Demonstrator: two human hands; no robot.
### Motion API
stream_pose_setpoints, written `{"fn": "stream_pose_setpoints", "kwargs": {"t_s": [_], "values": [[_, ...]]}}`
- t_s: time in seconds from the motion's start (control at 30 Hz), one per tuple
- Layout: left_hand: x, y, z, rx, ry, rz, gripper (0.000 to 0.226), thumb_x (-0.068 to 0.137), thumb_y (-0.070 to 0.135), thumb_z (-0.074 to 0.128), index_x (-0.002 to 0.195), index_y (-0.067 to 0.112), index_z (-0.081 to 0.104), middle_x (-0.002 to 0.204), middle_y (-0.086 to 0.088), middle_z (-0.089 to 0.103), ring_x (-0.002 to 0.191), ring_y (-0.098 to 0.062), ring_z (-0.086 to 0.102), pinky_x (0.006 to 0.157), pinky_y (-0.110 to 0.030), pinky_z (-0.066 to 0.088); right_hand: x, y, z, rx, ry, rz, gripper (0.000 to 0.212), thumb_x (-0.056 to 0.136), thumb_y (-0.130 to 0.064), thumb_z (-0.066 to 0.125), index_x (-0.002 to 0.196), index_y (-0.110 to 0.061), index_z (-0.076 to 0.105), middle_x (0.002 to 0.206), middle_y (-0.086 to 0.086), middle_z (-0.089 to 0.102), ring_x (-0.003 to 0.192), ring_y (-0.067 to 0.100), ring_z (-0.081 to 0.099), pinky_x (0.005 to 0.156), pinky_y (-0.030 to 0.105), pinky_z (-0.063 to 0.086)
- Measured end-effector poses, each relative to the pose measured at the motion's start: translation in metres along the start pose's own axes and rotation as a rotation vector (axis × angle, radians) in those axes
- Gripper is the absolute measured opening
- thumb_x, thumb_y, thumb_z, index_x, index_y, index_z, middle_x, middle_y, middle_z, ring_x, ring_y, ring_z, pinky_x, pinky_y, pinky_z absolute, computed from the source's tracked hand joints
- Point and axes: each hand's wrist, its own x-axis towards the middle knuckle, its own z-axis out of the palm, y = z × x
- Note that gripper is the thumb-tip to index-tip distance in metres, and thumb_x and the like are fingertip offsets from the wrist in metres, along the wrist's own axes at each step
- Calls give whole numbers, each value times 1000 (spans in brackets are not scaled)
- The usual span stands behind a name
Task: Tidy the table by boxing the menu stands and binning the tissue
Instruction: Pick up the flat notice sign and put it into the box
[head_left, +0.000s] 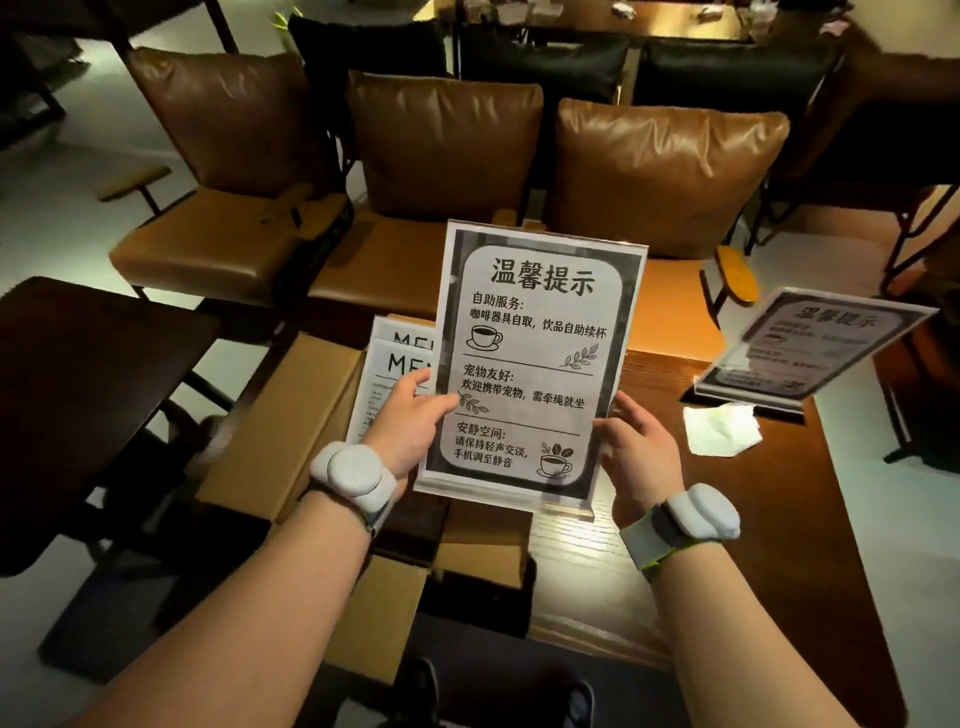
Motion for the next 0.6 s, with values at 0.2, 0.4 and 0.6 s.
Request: {"fn": "stream_pose_setpoints", "kwargs": {"t_s": [0.2, 0.4, 0.6], "values": [[6, -6, -59, -27, 24, 9, 61, 85, 27, 62, 141, 23, 38, 124, -6, 63, 107, -23, 66, 95, -50, 51, -15, 7, 58, 32, -12, 25, 57, 80, -1, 55, 135, -17, 52, 116, 6, 70, 109, 28, 65, 99, 48, 49], [14, -16, -108, -64, 54, 34, 53, 80, 26, 64, 130, 26, 48, 108, 3, 73, 90, -10, 73, 75, -33, 60, -22, 13, 110, 54, -4, 46, 61, 78, 0, 60, 136, -16, 51, 122, 7, 66, 114, 27, 62, 103, 46, 46], [17, -26, -147, -75, 69, 8, 51, 80, 21, 64, 129, 20, 49, 116, -4, 68, 101, -23, 69, 89, -47, 56, -32, 20, 147, 4, -30, 61, 62, 76, -5, 63, 136, -18, 53, 124, 10, 66, 113, 24, 62, 103, 42, 46]]}}
